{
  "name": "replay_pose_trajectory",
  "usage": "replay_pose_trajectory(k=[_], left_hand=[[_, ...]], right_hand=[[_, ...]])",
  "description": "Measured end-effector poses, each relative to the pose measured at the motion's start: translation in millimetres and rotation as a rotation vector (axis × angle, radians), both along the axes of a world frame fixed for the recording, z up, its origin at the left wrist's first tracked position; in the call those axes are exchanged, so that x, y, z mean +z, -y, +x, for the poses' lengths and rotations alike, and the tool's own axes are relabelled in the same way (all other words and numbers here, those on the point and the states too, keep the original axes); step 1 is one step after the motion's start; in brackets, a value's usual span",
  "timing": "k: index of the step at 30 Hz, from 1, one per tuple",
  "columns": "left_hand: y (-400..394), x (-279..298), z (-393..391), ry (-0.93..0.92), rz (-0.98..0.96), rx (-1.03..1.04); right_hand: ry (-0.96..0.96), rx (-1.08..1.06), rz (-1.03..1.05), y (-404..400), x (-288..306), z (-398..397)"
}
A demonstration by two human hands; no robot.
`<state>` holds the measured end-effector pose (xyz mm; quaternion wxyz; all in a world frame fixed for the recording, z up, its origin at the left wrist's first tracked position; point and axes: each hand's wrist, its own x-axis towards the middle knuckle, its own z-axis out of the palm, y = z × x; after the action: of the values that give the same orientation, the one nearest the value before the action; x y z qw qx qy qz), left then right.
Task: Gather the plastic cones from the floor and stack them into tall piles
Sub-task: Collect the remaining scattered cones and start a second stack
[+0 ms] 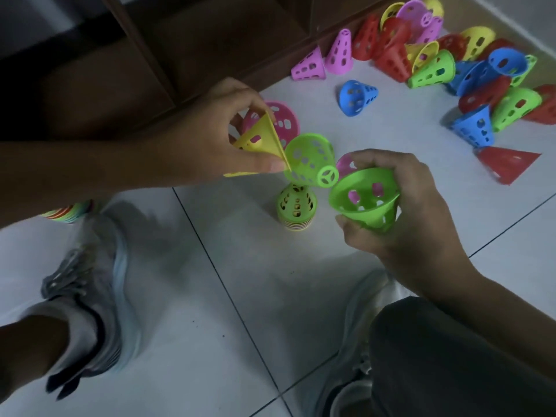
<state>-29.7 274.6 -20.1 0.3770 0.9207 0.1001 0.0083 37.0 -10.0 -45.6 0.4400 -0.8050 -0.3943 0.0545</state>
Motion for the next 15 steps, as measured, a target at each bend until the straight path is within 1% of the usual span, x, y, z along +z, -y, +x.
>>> replay_pose_trajectory(k=[11, 15], left_hand=[[2.6, -36.7, -14.4, -0.155, 0.030, -0.053], [-3.1, -45.8, -18.4, -0.211, 0.065, -0.049]], right_hand=[[-0.011, 0.019, -0.060, -8.3, -24.7, -13.2], [-0.091, 0.023, -0.139, -12.5, -37.5, -15.6]])
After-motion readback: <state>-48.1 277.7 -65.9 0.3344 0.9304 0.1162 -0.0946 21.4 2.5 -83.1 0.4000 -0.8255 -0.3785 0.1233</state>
